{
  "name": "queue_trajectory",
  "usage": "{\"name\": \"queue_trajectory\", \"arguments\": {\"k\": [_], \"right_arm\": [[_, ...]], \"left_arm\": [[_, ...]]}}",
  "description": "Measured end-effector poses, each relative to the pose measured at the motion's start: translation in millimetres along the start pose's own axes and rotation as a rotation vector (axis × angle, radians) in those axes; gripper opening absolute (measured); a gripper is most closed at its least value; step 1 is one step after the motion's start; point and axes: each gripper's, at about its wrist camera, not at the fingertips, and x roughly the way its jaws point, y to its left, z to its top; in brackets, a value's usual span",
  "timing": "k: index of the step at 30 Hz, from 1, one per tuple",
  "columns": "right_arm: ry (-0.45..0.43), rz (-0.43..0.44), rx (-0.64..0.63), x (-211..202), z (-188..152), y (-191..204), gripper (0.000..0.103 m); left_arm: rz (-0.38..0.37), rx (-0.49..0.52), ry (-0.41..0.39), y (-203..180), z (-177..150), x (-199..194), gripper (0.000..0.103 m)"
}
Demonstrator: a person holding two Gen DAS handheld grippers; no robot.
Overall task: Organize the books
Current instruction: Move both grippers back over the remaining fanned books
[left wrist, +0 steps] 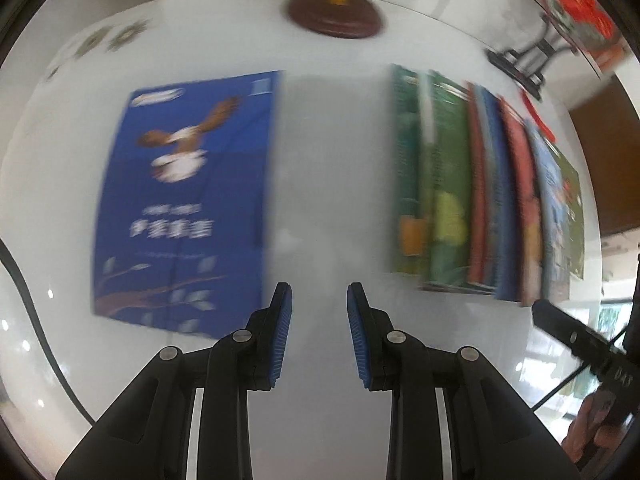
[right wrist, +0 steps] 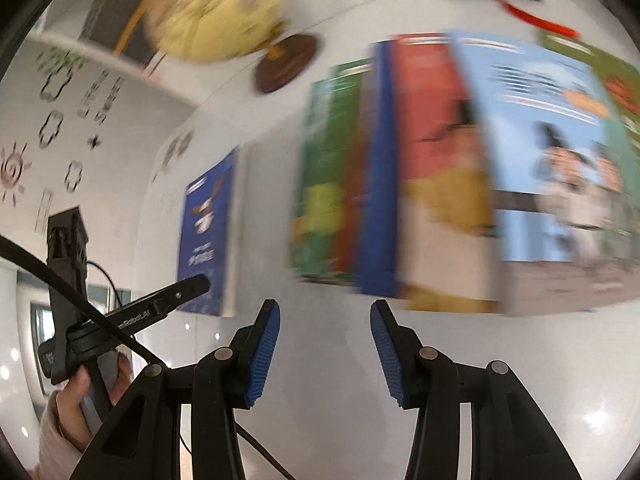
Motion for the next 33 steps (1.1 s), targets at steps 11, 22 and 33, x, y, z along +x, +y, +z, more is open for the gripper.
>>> {"name": "queue_trajectory", "arguments": {"k": [11,22,33], "right_arm": [[-0.155,-0.049,0.088,-85,26,-114,0.049],[-0.123,-0.090,0.069,-99,55,-197,0.050],[-0.057,0.010,0.025,-81,66,-215,0.065]], "left_arm": [[-0.051,0.153,-0.041,-137,32,4,0.026],[-0.046,0.245,0.010,-222,39,40,0.026],[-0.222,0.176,0.010,-230,42,49,0.072]]}}
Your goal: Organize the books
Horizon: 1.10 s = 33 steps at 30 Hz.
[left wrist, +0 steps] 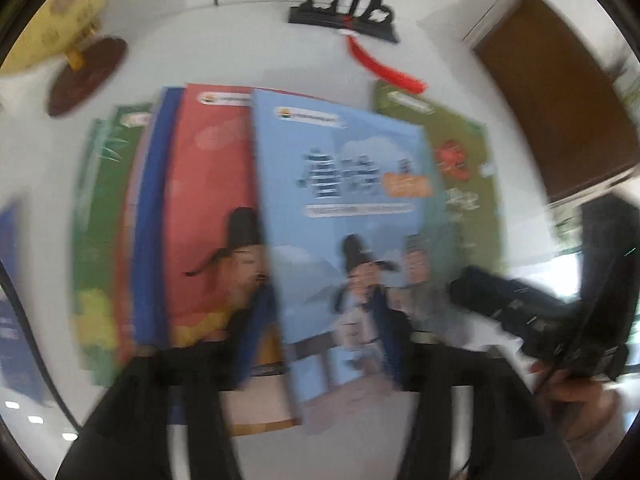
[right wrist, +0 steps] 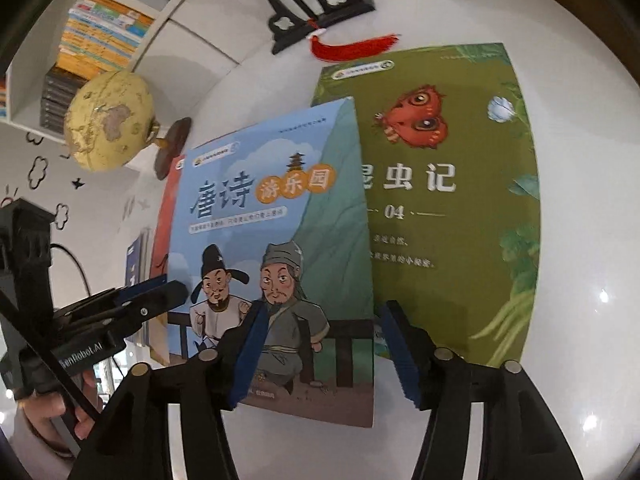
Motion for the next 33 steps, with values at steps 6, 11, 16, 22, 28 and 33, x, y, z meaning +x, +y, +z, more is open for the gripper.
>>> {"name": "queue_trajectory", "arguments": {"k": [6,11,16,22,28,33], "right_arm": [[-0.055,0.170,0.004,2,-6,-2,0.103],[-0.024,0.136,-0.039,9,-1,11,0.103],[-0.012,0.203,0.069,9,4,-1,0.097],[-0.073,0.375,0.133,-16,-9,-11,0.077],[-0.069,0.416,0.238,-9,-20,-31,0.067],[-0.074,0.534,0.241,0,-18,-23,0.055]], "left_arm": [[0.050,0.068,-0.009,-17,-5,6,0.076],[0.131,0.135,-0.053,-25,-15,6,0.064],[0.131,0.078,-0.086,-14,-15,-2,0.046],[0.046,0.064,-0.163,-13,-14,-26,0.044],[0.053,0.035,-0.135,-6,-12,-15,0.043],[0.060,0.033,-0.102,-7,-21,-7,0.031]]}}
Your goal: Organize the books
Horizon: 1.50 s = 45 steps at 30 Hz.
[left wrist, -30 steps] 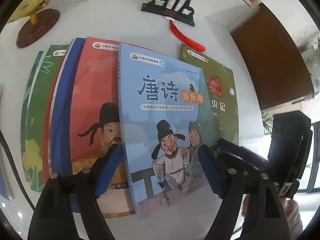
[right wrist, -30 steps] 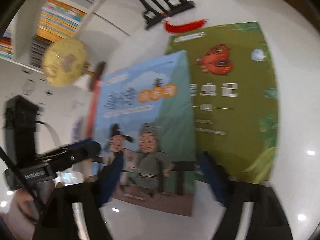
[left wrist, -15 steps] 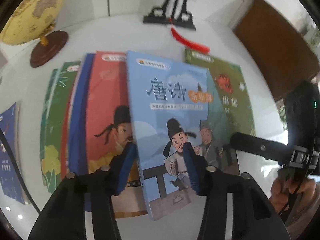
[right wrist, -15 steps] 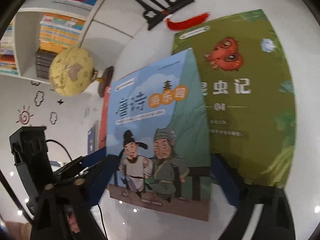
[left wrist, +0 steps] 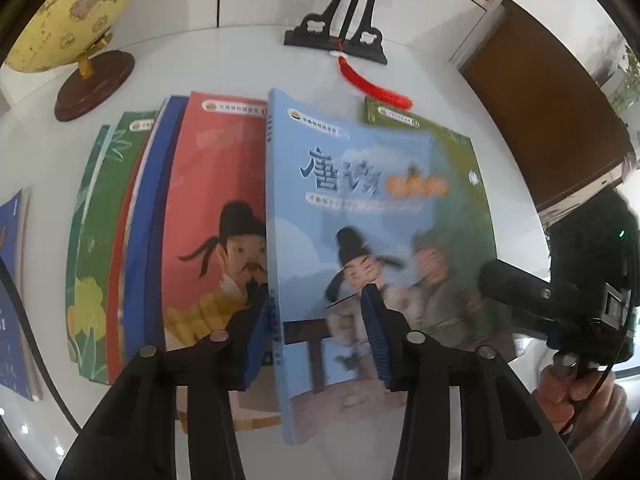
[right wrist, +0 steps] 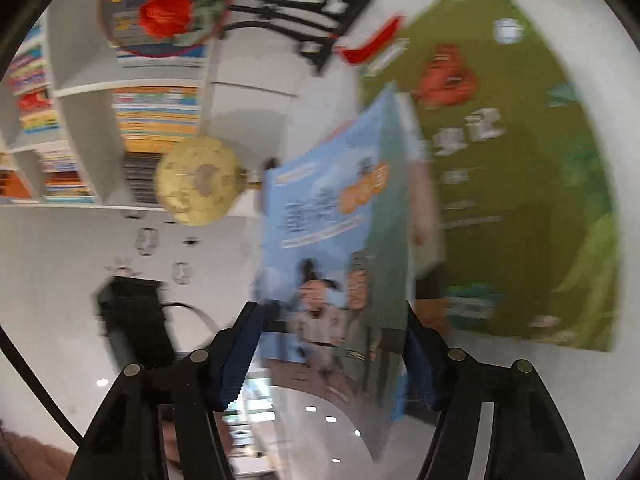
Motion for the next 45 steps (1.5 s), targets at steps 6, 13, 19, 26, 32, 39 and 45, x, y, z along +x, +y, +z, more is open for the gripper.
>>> {"name": "queue_trajectory", "arguments": {"k": [6,13,19,26,32,39,45], "right_arm": [[0.034,-0.230,-0.102,21,1,17,0.016],[0.030,-0.355,-0.171,22,0,19,0.011],[0.012,-0.367,-0.208,17,-2,25,0.011],[-0.073,-0.411,-0.326,3,-10,63,0.010],[-0.091,-0.411,-0.366,-4,-14,86,0.010],[-0.094,-0.425,-0.418,4,-23,121,0.010],[-0.096,-0.428,-0.462,15,-33,150,0.010]], "left_arm": [[-0.062,-0.036,-0.030,3,-2,-7,0.013],[-0.122,-0.030,0.041,-9,3,13,0.013],[0.000,0.091,-0.069,-38,1,-5,0.012],[0.004,0.102,-0.141,-45,7,-36,0.012],[-0.015,0.077,-0.174,-36,4,-58,0.012],[-0.020,0.047,-0.219,-20,2,-81,0.012],[-0.015,0.034,-0.252,-4,-2,-105,0.012]]}}
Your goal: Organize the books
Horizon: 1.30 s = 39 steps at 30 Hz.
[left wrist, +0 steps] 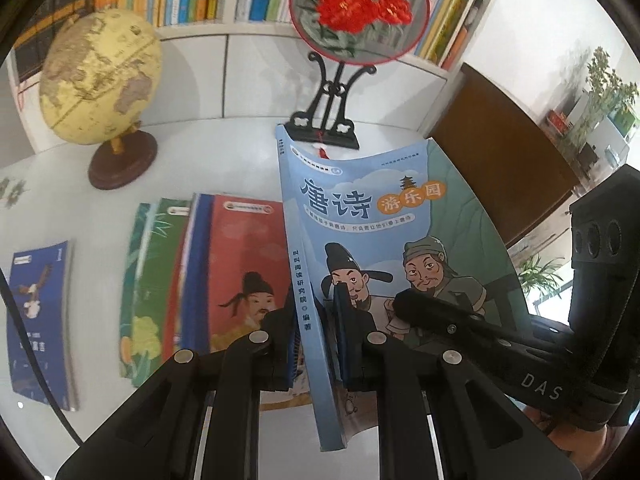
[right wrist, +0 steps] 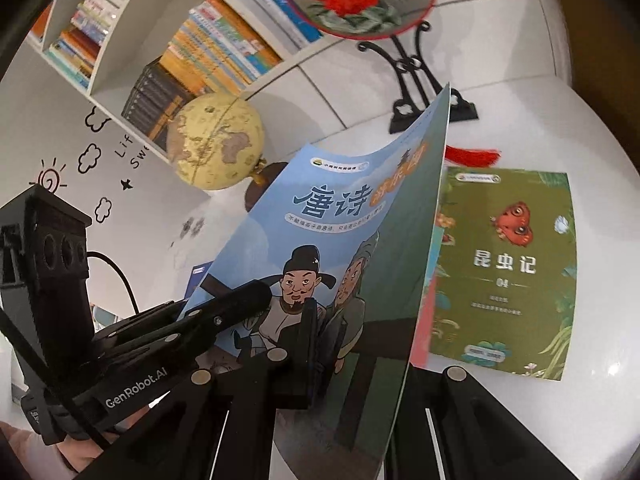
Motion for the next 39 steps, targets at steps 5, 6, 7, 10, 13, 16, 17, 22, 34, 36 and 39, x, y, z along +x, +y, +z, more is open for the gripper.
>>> {"name": "queue_trajectory", "arguments": {"k": [5,6,7,10,13,16,17,22,34,36,39], "right_arm": [[-0.007,0.008,-0.019,3,0,25,0.010],[-0.007,0.008,-0.023,4,0,30,0.010],[-0.006,0.006,-0.029,6,0,36,0.010],[-0.006,0.012,-0.042,12,-1,53,0.010],[-0.008,0.021,-0.048,16,-3,66,0.010],[-0.007,0.022,-0.058,23,-3,81,0.010],[-0.007,0.024,-0.060,25,-3,86,0.010],[-0.005,0.029,-0.075,37,-3,108,0.010],[-0.007,0.033,-0.097,64,-8,157,0.010],[-0.010,0.034,-0.110,69,-8,168,0.010],[-0.007,0.024,-0.136,78,-10,186,0.010]], "left_arm": [[0.026,-0.033,-0.008,19,1,-14,0.012],[0.031,-0.032,-0.009,22,1,-16,0.012],[0.035,-0.032,-0.009,26,1,-19,0.012],[0.032,-0.047,-0.015,40,0,-27,0.012],[0.039,-0.052,-0.022,52,0,-35,0.012],[0.045,-0.056,-0.030,64,-1,-41,0.012],[0.046,-0.061,-0.031,68,-2,-43,0.012],[0.048,-0.072,-0.037,94,-2,-53,0.012],[0.042,-0.104,-0.064,145,-6,-77,0.012],[0.043,-0.112,-0.073,157,-7,-82,0.012],[0.041,-0.129,-0.080,174,-10,-87,0.012]]}}
